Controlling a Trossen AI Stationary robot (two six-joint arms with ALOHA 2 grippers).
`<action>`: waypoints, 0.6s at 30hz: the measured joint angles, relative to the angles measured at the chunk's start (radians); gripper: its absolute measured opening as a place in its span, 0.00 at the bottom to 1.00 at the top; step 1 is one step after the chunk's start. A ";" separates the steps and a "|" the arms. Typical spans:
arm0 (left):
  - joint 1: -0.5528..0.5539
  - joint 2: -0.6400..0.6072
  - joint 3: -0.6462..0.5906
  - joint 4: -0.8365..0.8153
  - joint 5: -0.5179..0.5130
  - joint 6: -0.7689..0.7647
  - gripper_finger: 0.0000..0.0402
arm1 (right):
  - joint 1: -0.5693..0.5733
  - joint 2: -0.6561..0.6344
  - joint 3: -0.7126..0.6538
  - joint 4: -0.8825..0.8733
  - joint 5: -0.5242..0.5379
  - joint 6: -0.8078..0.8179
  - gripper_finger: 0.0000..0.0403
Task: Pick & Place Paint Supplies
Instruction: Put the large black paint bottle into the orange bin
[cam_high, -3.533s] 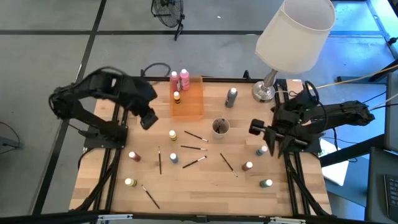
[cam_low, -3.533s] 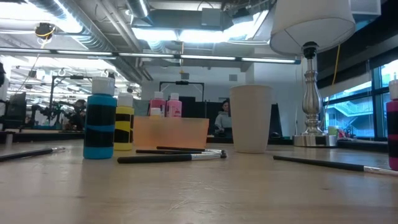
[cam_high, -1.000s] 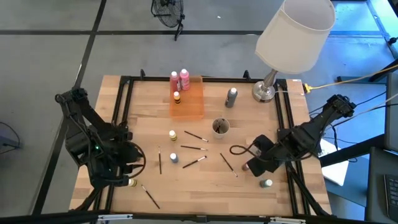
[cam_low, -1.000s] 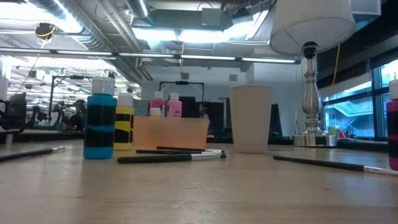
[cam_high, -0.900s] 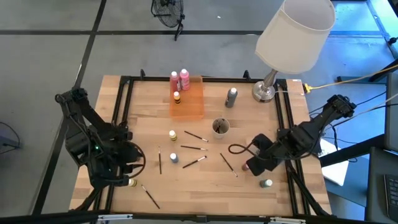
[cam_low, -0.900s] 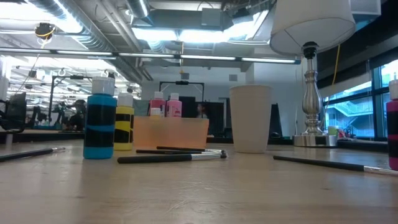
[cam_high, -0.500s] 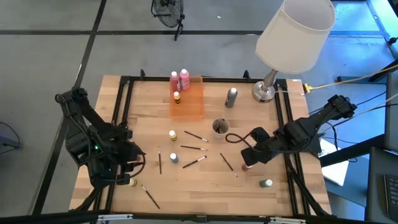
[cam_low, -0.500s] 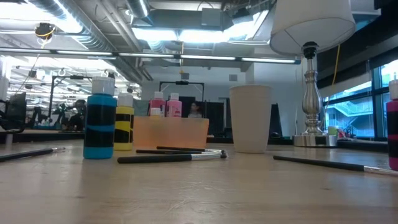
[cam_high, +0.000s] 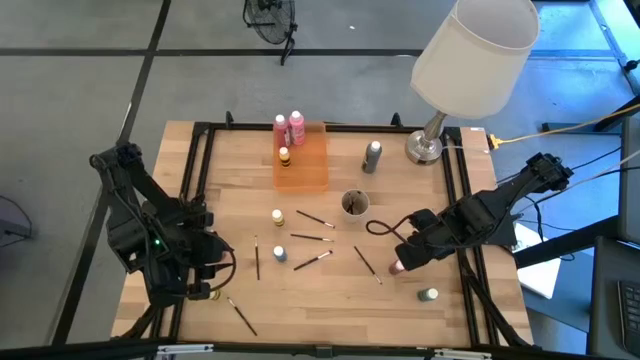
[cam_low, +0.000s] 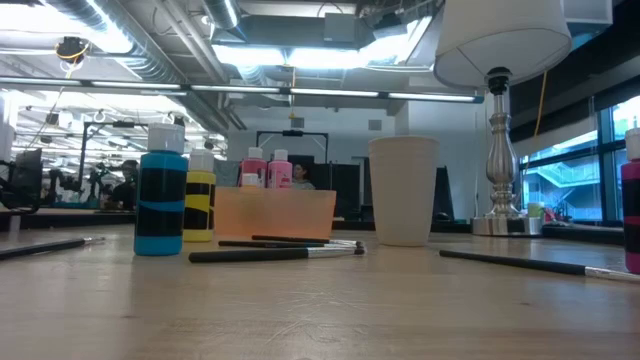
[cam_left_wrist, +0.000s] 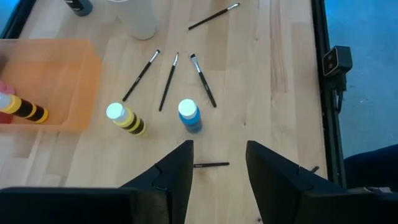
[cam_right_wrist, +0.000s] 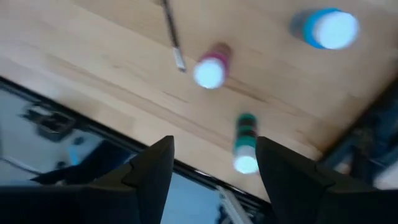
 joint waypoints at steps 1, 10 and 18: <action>-0.002 0.000 0.000 0.000 0.000 -0.003 0.36 | 0.000 0.005 0.000 -0.018 -0.010 -0.003 0.57; -0.001 -0.001 0.000 -0.023 -0.025 0.002 0.36 | 0.000 0.077 0.000 -0.036 -0.040 -0.080 0.57; -0.001 -0.001 0.000 -0.023 -0.026 0.005 0.36 | 0.000 0.153 0.000 0.027 -0.040 -0.120 0.57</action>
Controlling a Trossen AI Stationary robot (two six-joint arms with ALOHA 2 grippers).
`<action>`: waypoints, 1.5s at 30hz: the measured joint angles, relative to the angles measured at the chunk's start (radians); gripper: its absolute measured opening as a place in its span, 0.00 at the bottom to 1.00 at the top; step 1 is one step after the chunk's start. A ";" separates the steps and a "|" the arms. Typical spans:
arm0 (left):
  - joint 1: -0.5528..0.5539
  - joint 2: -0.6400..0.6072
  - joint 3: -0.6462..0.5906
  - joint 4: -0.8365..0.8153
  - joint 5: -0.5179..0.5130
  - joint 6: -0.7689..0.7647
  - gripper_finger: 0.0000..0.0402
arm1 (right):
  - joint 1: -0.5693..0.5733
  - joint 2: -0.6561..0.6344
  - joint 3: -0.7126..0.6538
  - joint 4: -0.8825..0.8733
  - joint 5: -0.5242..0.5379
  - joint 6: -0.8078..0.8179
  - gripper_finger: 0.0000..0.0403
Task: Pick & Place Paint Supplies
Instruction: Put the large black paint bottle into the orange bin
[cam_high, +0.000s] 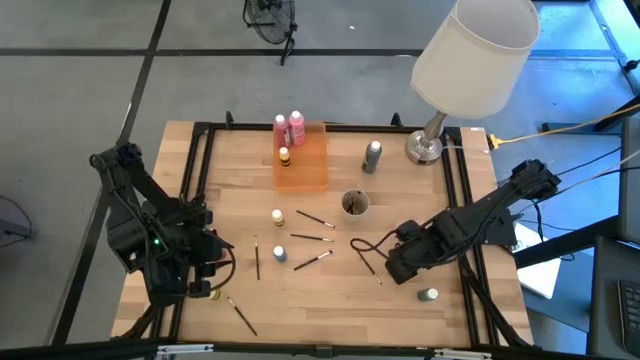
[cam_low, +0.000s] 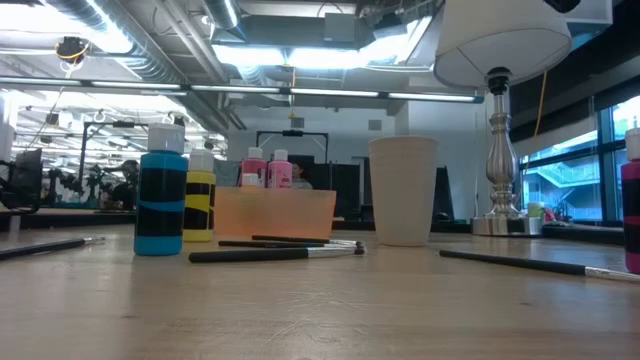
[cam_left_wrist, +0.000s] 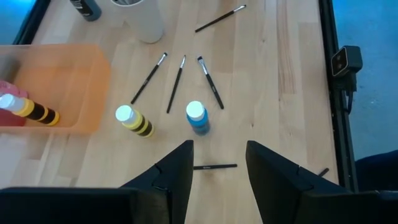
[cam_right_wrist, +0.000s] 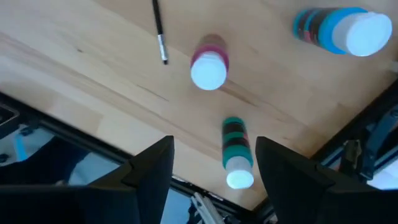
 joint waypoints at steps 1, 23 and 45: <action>0.000 0.000 0.000 0.000 -0.002 0.000 0.36 | 0.000 0.009 0.000 0.000 0.001 -0.009 0.57; 0.003 -0.007 0.000 -0.056 -0.016 -0.064 0.36 | -0.529 0.024 0.264 -0.009 0.198 -0.348 0.57; 0.098 -0.048 0.000 -0.183 -0.084 -0.040 0.36 | -0.960 0.183 0.278 0.063 0.104 -0.649 0.58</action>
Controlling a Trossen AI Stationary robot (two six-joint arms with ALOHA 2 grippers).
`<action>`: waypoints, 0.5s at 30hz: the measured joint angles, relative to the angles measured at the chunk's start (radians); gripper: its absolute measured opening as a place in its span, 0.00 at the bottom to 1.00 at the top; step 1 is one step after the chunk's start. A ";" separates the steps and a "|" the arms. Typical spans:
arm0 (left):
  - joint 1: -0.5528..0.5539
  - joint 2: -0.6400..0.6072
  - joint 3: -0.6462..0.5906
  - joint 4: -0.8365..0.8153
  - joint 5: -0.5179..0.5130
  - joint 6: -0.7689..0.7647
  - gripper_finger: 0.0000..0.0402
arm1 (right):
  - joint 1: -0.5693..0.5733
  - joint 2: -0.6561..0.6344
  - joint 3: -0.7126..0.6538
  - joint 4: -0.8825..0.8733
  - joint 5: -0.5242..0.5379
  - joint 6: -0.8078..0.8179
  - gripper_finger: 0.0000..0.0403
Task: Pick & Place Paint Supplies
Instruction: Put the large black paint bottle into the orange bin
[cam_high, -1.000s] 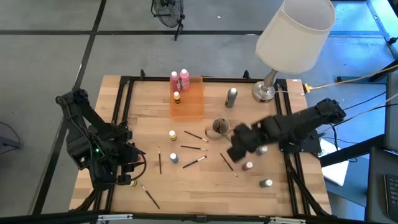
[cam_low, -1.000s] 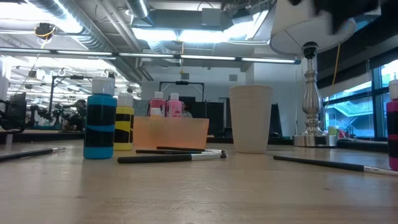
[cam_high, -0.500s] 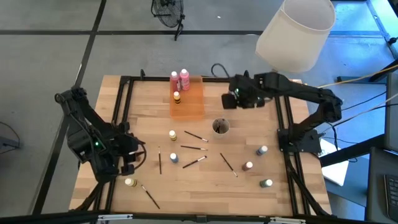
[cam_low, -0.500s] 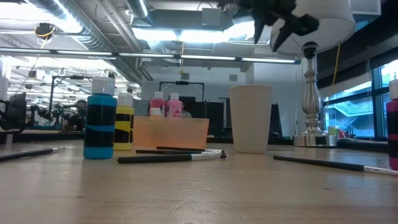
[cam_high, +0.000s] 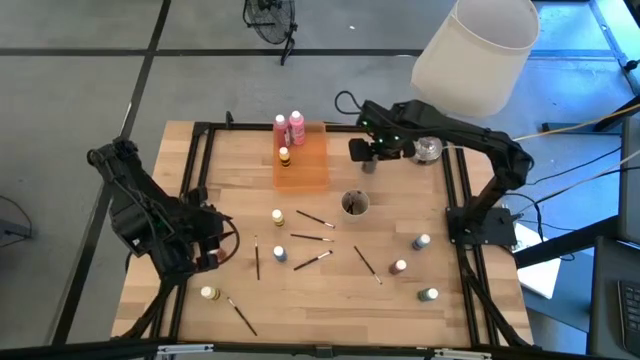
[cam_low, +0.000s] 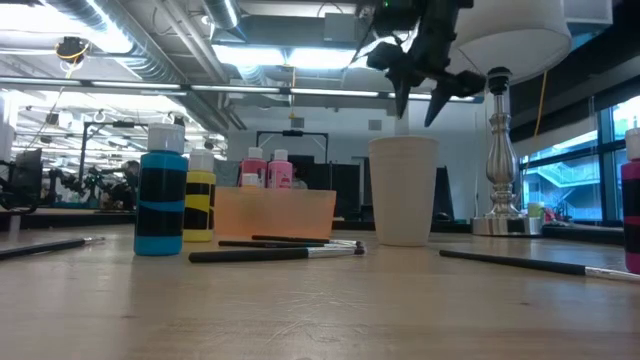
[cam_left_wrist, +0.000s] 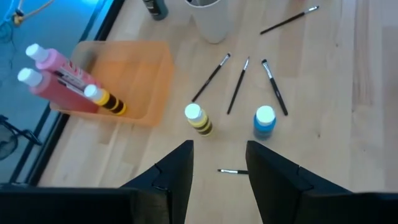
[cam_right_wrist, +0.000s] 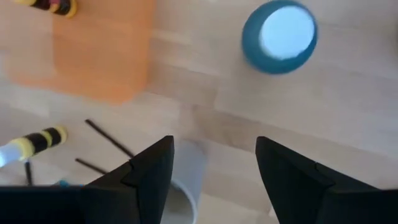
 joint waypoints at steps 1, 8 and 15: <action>0.003 0.000 0.000 0.000 0.000 0.007 0.36 | -0.008 0.001 0.000 -0.001 0.000 -0.005 0.58; 0.029 -0.007 0.000 0.000 0.001 0.031 0.36 | -0.037 -0.001 0.000 -0.006 0.027 -0.018 0.58; 0.036 -0.008 0.000 0.001 -0.001 0.032 0.36 | -0.046 -0.001 0.000 0.015 0.102 -0.025 0.58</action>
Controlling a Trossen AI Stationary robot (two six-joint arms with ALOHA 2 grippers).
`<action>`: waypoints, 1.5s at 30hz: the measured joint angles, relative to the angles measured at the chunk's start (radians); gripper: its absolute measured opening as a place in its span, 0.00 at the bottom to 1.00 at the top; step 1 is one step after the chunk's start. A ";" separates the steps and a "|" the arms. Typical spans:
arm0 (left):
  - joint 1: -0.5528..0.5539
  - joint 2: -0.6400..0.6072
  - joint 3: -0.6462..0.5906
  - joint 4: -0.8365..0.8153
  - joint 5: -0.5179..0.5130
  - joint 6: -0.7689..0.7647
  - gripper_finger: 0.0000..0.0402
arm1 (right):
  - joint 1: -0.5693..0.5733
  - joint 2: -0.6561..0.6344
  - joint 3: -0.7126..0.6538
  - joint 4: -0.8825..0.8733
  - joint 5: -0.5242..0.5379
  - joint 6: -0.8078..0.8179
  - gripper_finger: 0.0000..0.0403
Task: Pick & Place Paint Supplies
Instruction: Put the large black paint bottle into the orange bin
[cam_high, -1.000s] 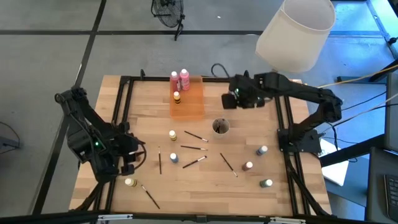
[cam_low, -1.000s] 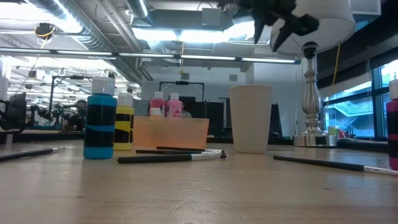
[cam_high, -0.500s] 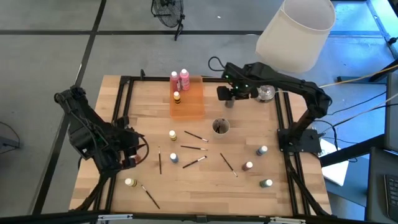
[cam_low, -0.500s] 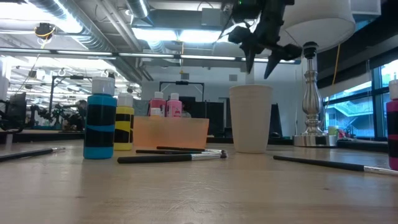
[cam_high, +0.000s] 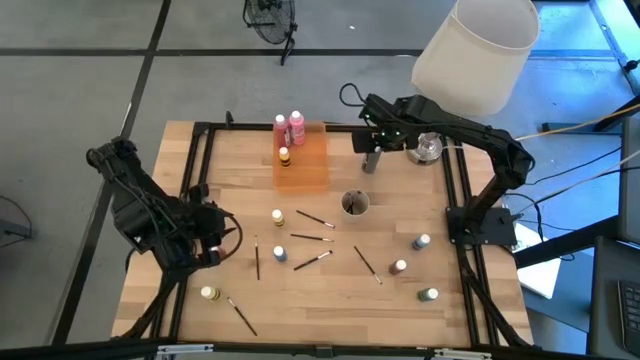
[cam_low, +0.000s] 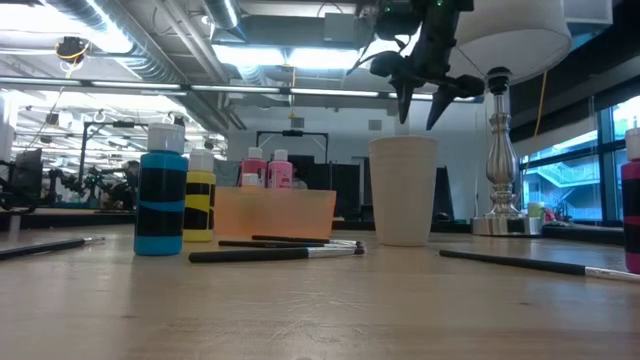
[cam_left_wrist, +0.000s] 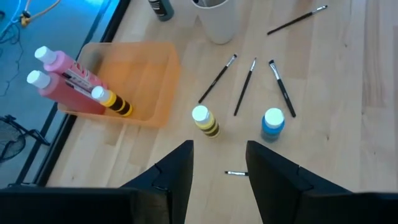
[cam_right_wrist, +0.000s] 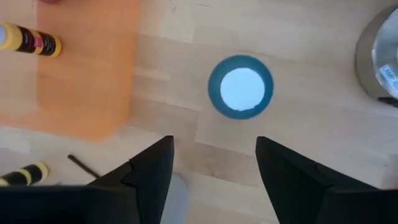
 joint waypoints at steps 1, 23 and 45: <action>0.003 0.000 0.000 0.000 0.000 0.000 0.36 | 0.000 0.000 0.000 0.001 0.001 0.002 0.58; 0.016 0.000 0.000 0.000 0.010 -0.008 0.36 | -0.002 0.062 0.000 -0.011 0.031 -0.002 0.58; 0.016 0.000 0.000 0.000 -0.013 0.007 0.36 | -0.029 0.069 0.000 0.034 0.083 -0.002 0.58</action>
